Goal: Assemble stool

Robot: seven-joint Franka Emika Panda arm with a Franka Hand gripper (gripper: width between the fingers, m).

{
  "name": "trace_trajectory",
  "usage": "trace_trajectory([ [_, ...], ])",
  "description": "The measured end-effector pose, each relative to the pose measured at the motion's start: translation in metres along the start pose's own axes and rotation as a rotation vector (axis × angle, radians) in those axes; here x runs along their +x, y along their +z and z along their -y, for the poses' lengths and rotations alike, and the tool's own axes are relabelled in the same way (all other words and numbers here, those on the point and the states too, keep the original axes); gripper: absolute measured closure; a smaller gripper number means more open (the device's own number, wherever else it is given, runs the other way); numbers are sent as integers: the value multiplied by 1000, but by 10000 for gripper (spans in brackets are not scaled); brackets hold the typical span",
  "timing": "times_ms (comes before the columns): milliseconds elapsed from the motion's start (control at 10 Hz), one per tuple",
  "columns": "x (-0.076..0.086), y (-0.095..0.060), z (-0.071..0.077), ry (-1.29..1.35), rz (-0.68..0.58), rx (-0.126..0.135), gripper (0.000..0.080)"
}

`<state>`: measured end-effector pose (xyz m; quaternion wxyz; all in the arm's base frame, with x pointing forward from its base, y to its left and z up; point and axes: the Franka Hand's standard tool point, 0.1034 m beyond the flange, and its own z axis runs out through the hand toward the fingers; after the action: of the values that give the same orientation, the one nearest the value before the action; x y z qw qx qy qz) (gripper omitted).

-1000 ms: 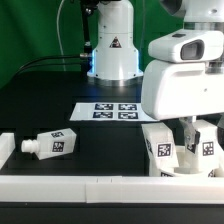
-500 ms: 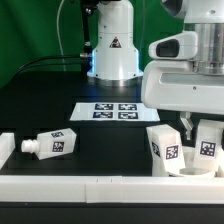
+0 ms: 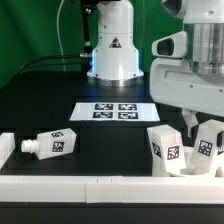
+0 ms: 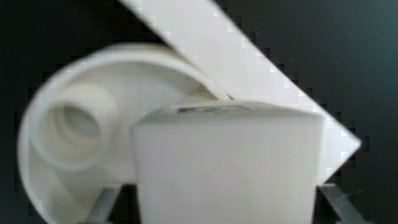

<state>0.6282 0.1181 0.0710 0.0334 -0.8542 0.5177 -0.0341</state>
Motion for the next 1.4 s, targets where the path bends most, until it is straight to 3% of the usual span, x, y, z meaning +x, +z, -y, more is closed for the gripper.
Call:
trace_trajectory([
  [200, -2, 2, -2, 484, 7, 45, 466],
  [600, -1, 2, -2, 704, 33, 54, 466],
  [700, 3, 2, -1, 934, 59, 99, 466],
  [800, 3, 2, 0, 1009, 83, 127, 465],
  [1000, 3, 2, 0, 1081, 107, 160, 465],
  [1200, 2, 2, 0, 1030, 102, 161, 444],
  [1300, 2, 1, 0, 985, 100, 158, 267],
  [1400, 1, -4, 1, 889, 113, 138, 267],
])
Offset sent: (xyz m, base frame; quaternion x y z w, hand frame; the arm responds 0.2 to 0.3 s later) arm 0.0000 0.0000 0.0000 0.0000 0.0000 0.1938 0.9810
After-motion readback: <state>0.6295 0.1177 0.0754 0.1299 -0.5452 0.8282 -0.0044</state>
